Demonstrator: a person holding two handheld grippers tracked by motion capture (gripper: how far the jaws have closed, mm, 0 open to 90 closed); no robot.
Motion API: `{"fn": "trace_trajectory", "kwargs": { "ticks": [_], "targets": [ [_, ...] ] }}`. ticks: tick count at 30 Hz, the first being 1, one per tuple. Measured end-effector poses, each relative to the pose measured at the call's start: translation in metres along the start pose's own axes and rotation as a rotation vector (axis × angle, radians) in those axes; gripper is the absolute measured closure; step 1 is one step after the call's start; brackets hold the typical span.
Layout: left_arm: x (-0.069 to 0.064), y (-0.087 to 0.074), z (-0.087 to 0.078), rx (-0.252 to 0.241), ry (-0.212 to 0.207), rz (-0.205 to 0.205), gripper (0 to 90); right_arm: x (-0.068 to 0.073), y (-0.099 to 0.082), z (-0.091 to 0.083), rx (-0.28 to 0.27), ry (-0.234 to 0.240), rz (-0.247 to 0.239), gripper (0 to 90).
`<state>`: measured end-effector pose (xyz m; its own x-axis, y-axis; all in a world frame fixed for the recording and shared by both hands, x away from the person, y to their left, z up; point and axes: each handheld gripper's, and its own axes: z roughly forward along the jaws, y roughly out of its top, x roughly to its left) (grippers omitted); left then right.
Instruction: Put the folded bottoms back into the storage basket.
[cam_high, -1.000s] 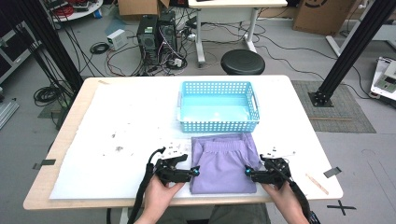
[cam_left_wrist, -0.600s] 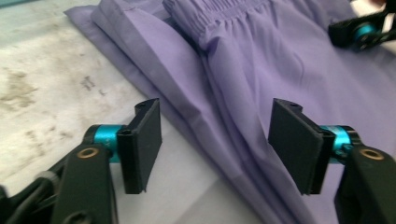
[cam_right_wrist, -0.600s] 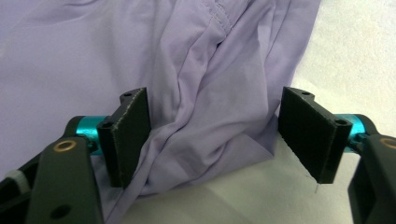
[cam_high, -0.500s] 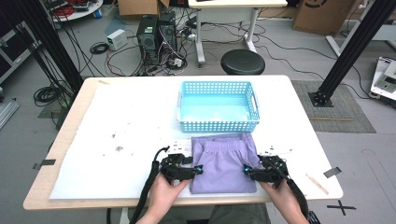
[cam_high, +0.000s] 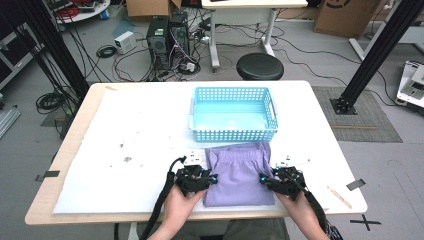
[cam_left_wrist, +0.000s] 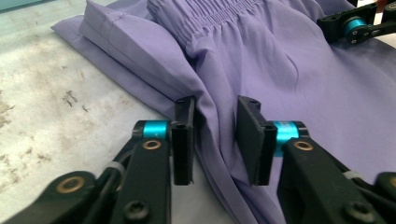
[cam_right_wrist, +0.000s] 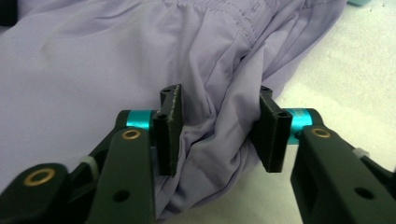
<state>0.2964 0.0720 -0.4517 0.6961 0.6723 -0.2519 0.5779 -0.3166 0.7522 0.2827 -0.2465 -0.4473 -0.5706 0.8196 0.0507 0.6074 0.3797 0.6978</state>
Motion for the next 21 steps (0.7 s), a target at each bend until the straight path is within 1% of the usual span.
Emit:
{"fn": "trace_trajectory", "kwargs": {
  "ticks": [7,11,12,13,14,16,18,21],
  "targets": [
    [0.000,0.001,0.001,0.003,0.003,0.006,75.2,0.002,0.001,0.001,-0.002,0.018,-0.008,68.6],
    [-0.001,0.001,0.001,0.003,0.003,0.008,75.5,0.003,0.001,0.001,-0.006,0.025,-0.017,72.9],
    [-0.001,0.001,0.002,0.003,-0.008,0.007,74.1,0.003,0.001,0.001,-0.004,0.025,-0.017,73.6],
    [-0.001,0.001,0.001,0.006,-0.022,0.008,70.1,0.003,0.001,0.001,-0.004,0.027,-0.020,74.1],
    [-0.001,0.001,0.001,0.009,-0.024,0.014,66.1,0.003,0.001,0.001,-0.004,0.029,-0.021,74.3],
    [-0.006,0.000,0.001,0.008,0.004,0.038,64.4,0.003,0.000,0.001,-0.004,0.028,-0.019,75.2],
    [-0.010,0.000,0.000,0.017,0.031,0.062,61.3,0.003,0.000,0.001,-0.004,0.033,-0.020,75.9],
    [-0.017,0.000,0.000,0.029,0.099,0.108,54.3,0.003,0.000,0.001,-0.006,0.039,-0.021,76.3]
  ]
}}
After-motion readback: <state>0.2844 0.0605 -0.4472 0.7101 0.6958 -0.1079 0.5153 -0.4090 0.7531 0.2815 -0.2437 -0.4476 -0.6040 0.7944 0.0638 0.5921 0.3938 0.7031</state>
